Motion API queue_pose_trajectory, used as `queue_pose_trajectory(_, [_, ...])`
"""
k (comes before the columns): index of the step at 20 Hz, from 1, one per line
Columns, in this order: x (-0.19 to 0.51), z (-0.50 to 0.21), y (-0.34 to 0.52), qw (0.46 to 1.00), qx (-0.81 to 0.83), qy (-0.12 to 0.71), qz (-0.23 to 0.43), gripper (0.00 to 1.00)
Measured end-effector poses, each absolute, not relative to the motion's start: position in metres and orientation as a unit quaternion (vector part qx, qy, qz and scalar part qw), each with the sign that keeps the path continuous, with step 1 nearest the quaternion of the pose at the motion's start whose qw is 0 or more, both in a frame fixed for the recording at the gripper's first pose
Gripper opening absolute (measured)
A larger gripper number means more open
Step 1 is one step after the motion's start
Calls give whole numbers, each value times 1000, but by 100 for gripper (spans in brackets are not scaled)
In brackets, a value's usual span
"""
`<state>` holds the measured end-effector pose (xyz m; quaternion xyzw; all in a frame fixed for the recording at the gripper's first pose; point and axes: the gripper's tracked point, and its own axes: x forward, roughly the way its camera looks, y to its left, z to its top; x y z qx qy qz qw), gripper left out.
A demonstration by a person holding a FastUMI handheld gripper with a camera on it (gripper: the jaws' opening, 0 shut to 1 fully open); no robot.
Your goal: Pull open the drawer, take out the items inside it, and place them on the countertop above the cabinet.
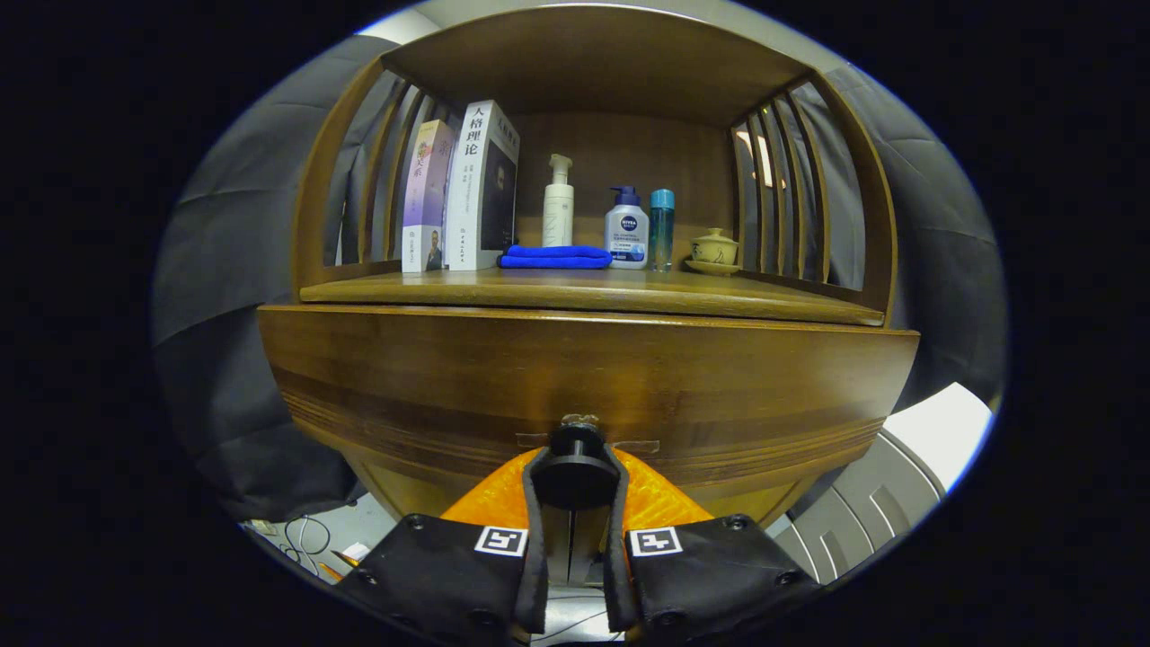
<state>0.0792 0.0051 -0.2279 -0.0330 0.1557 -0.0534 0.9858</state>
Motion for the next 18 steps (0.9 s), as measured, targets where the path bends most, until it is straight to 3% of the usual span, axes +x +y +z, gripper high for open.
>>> queue_pose_trajectory(18, [-11,-230,17,988,-40,145,-21,27])
